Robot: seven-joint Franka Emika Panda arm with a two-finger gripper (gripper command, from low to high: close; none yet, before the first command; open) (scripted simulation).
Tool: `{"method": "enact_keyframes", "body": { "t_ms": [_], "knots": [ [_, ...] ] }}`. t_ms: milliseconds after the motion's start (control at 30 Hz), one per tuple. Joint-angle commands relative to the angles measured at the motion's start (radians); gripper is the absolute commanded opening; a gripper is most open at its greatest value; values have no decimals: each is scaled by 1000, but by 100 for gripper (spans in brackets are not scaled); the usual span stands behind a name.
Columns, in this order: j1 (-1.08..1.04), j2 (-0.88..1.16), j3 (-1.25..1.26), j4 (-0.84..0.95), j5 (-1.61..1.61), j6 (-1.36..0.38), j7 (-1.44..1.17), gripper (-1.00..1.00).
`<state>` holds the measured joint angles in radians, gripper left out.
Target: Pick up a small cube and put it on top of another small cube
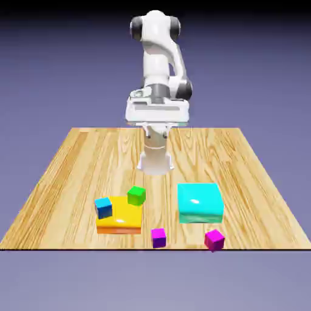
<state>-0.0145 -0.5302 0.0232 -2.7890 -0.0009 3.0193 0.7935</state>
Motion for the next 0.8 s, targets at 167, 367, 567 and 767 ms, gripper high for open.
{"method": "enact_keyframes", "body": {
  "t_ms": [167,367,567,767],
  "knots": [
    [-132,198,116,105,-4,-88,261,0],
    [-264,396,231,209,-9,-176,522,0],
    [-395,594,347,314,-13,-265,783,0],
    [-527,792,462,419,-18,-353,1044,0]
  ]
}}
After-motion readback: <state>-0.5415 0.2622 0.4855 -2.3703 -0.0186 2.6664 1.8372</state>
